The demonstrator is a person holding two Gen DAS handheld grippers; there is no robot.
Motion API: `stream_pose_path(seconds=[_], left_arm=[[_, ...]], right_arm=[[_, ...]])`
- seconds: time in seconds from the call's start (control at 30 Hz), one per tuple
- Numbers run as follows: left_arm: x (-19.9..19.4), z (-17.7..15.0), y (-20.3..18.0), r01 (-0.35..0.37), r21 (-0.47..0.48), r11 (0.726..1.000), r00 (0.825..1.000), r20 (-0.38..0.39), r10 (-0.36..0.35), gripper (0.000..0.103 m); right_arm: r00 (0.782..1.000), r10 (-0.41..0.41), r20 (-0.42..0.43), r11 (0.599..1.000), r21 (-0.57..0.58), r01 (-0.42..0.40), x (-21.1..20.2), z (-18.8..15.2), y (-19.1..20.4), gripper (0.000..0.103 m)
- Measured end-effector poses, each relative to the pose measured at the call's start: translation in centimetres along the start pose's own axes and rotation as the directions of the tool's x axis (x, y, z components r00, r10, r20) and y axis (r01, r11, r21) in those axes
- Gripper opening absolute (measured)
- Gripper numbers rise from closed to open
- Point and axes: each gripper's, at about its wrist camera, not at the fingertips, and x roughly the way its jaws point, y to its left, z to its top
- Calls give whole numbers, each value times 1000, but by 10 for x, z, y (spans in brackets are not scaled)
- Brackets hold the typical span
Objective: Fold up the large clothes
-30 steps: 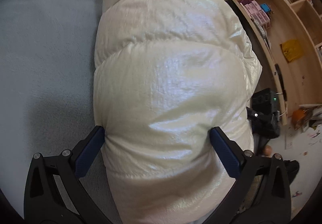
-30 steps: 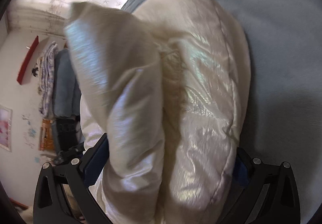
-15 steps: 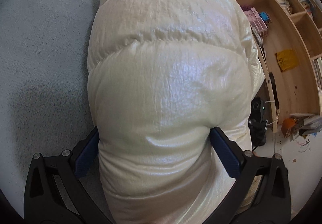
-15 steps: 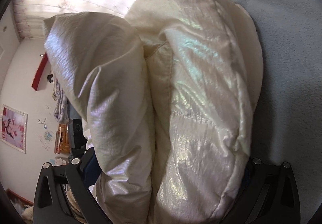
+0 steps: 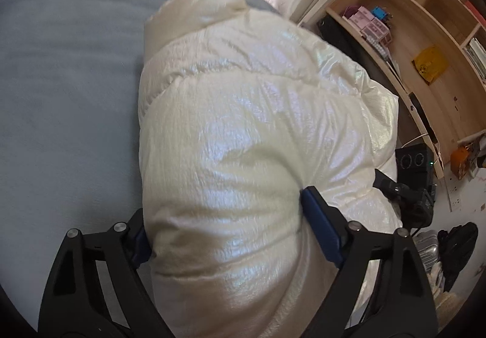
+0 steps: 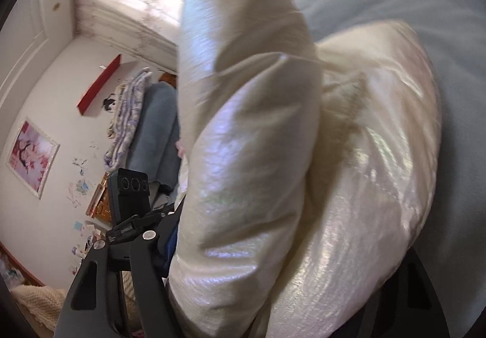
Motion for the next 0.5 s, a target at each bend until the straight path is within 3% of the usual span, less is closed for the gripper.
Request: stream_pose_path(seconds=[0.17,0.27,0.5], left_arm=[[-55,18,11,-9,12,1000,999,54,9,81],[-108,44,27,-5,10,1000,995,95,4,80],[-192,114,107,-64,16,998,970,236,58,77]], right_arm=[[999,32,-1,991,-131,-31,30,14,64,72],[999,49,-1,979,-196,-48,55,29,95,72],[994,107,2,959,-264,-102,158,77,131,71]])
